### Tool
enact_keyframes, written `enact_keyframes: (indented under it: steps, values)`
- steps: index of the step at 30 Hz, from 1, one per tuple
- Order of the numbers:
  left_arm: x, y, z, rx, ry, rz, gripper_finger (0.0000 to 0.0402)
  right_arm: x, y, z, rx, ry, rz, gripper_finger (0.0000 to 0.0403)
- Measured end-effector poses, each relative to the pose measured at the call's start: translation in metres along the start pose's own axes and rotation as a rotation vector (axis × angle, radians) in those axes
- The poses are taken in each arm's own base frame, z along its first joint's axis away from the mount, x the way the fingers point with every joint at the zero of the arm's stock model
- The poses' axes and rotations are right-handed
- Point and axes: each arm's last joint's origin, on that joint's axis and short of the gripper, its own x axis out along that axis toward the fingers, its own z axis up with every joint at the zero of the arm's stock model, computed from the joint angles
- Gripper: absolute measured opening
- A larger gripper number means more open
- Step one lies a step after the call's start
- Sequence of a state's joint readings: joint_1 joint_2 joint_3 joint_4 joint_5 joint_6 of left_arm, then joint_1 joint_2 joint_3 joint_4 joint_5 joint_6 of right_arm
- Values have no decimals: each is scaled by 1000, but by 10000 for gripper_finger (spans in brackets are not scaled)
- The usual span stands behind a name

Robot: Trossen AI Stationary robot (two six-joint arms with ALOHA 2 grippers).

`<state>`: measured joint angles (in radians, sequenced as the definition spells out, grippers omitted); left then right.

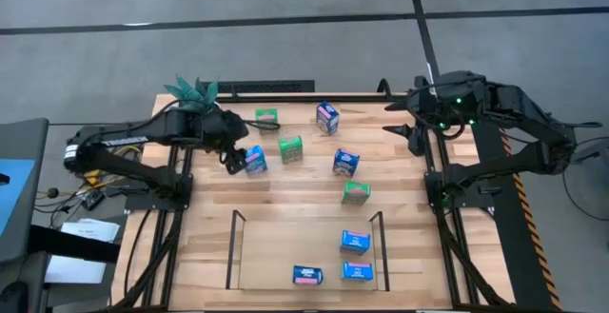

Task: Stack cereal on shelf
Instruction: Put the light blue cereal box on the shelf aligned with the other light blue cereal box

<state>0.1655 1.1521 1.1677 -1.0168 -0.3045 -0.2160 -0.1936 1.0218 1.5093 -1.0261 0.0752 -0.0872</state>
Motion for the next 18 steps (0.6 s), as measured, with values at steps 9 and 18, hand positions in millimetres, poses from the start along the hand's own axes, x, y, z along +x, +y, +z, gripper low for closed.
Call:
enact_keyframes:
  steps: [9, 18]
  values:
    - [40, 2, -17, 25, 93, -27, 304, 6, 0, 2, 6, -1, -2, 270]
    - [60, -3, -15, 41, 152, -13, 305, 10, -1, 2, 13, 18, -10, 270]
